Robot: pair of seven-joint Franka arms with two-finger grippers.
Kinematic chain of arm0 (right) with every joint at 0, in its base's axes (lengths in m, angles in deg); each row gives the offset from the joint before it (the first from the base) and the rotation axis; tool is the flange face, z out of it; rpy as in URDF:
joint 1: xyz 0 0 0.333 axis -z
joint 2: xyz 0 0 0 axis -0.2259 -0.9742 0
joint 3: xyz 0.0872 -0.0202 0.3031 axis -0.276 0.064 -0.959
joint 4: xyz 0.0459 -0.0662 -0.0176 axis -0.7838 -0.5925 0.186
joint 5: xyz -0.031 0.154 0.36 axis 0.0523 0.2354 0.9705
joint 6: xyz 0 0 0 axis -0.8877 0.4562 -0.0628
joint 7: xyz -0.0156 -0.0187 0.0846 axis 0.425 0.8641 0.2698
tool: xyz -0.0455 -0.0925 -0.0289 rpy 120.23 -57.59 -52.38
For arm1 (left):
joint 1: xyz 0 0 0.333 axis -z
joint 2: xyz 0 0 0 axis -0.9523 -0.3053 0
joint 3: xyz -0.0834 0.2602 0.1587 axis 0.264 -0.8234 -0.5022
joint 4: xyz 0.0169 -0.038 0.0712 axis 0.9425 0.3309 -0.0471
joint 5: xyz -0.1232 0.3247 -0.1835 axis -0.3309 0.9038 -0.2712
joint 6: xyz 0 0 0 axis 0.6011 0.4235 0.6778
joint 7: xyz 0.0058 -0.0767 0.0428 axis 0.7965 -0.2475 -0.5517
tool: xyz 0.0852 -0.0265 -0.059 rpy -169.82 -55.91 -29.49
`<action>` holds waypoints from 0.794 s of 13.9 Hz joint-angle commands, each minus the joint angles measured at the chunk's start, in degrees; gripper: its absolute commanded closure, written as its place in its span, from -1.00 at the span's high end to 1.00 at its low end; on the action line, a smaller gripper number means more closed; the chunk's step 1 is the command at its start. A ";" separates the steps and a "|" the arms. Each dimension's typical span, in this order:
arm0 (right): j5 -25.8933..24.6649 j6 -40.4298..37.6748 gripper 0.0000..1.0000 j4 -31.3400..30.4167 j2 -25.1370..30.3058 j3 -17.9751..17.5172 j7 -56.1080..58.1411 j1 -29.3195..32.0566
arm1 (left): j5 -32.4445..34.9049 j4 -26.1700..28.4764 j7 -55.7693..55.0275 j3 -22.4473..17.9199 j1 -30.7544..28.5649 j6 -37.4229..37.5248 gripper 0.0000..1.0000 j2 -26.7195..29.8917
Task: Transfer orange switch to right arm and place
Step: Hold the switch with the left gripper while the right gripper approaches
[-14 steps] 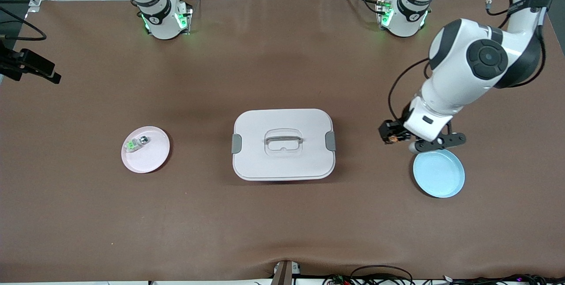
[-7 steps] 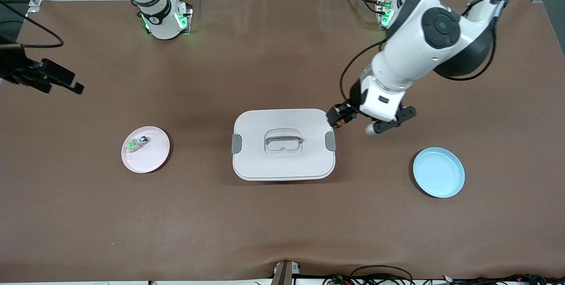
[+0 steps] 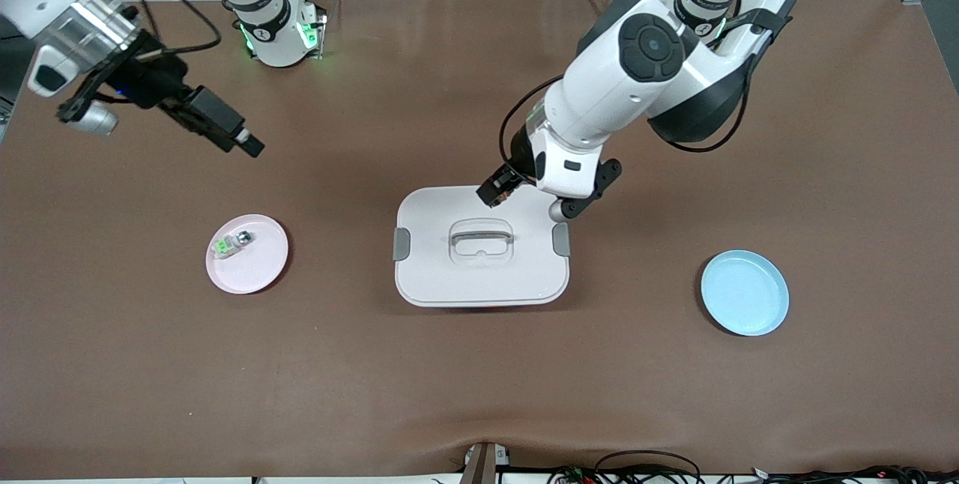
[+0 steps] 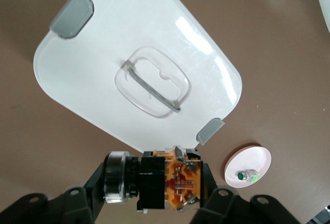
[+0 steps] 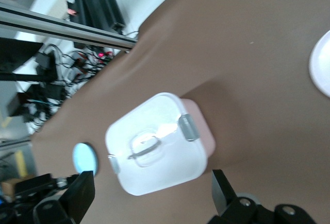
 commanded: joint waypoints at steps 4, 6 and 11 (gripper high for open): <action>4.78 34.40 1.00 -18.53 6.03 -0.21 -11.91 -16.59 | -2.20 -2.98 -10.49 0.19 3.89 0.45 -1.00 -0.95; 4.78 40.77 1.00 -18.72 2.52 -0.21 -12.63 -20.91 | -2.20 -3.34 -12.34 0.10 5.21 -0.25 -1.00 -0.87; 4.25 42.72 1.00 -17.41 -2.58 -0.21 -9.12 -25.05 | -2.20 -3.34 -12.61 -0.07 5.13 -0.69 -1.00 -1.04</action>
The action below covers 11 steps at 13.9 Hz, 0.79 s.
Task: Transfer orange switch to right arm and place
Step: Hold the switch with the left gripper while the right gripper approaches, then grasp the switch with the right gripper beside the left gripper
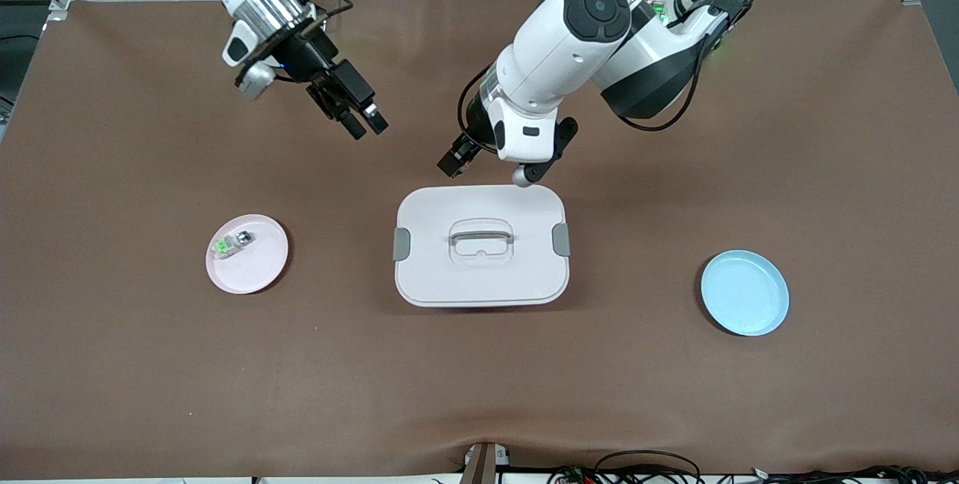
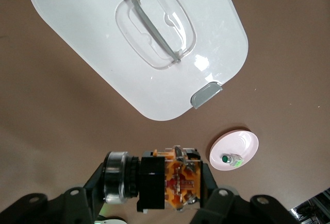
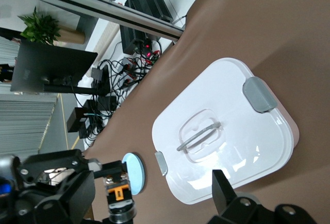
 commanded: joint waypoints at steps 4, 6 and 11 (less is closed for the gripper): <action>1.56 7.94 1.00 3.83 -8.02 0.55 1.17 -5.02 | -0.90 -1.27 -0.64 -0.17 0.22 -1.02 -1.00 -1.18; 1.56 8.12 1.00 6.28 -10.31 0.55 -0.14 -6.16 | -0.90 -1.27 -0.64 -0.17 0.31 -1.46 -1.00 -1.62; 1.21 8.12 1.00 11.73 -15.24 0.64 0.11 -6.43 | -0.90 -1.27 -0.73 -0.17 0.49 -3.05 -1.00 -2.15</action>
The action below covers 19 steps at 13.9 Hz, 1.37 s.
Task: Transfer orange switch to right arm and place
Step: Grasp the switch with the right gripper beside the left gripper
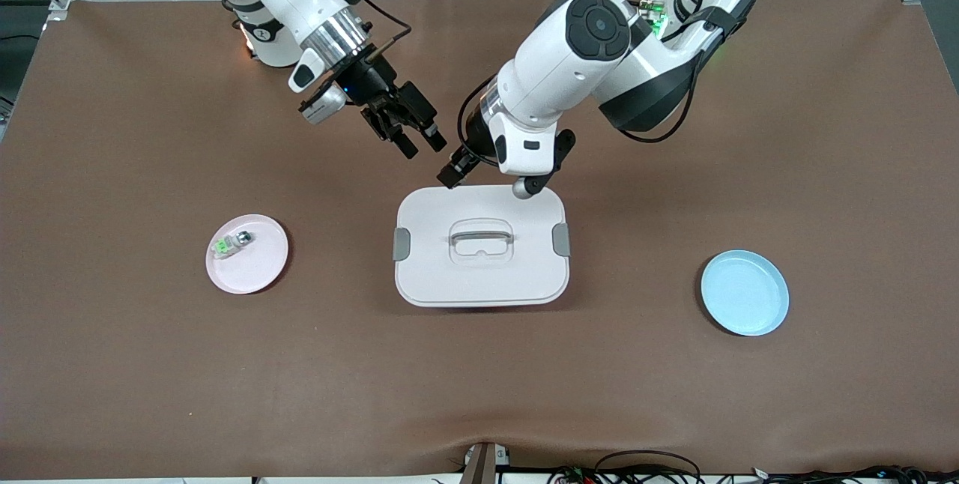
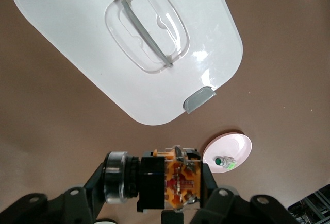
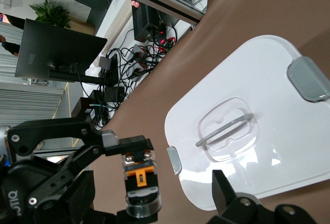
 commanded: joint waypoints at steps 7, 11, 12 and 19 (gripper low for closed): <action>-1.77 0.31 1.00 7.23 -8.10 0.62 0.94 -0.88 | -0.81 -1.27 -0.68 0.00 0.43 -0.23 -1.00 -0.45; -1.87 2.66 1.00 6.01 -8.45 0.62 4.63 -0.18 | -0.81 -1.18 -0.59 0.00 0.43 -0.23 -1.00 -0.54; -1.78 3.46 1.00 5.31 -8.45 0.62 4.64 -0.27 | -0.81 -1.27 -0.59 0.00 0.43 -0.23 -1.00 -0.54; -1.78 3.47 -0.68 4.86 -8.28 0.62 7.87 -0.71 | -0.81 -1.18 -0.59 0.00 0.43 -0.23 -1.00 -0.54</action>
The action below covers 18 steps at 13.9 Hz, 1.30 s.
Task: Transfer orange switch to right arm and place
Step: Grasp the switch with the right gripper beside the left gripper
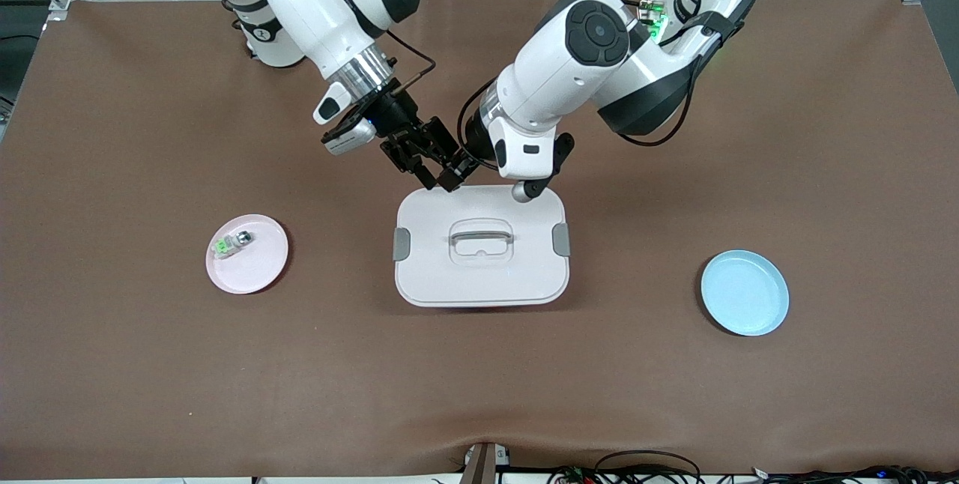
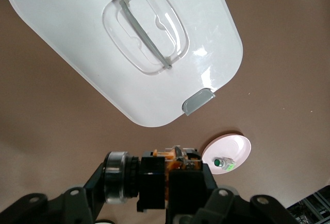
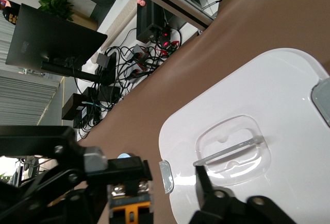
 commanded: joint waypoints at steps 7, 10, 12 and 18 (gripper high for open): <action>0.63 -0.37 -1.00 0.22 -0.13 0.60 -1.01 -0.52 | -0.81 -0.99 -0.57 0.03 0.34 0.21 -1.00 0.14; 0.98 -0.54 -1.00 0.93 -0.13 0.60 -1.10 -0.52 | -0.90 -0.99 -0.57 0.03 0.25 0.21 -0.92 -0.12; 0.90 -0.98 -1.00 0.93 -0.13 0.60 -0.67 -0.35 | -0.72 -0.99 -0.48 0.03 0.17 0.21 0.99 0.05; -0.07 -5.81 -1.00 3.21 -0.13 0.86 4.75 0.18 | 0.07 -1.07 0.05 -1.89 -0.89 0.91 1.00 1.10</action>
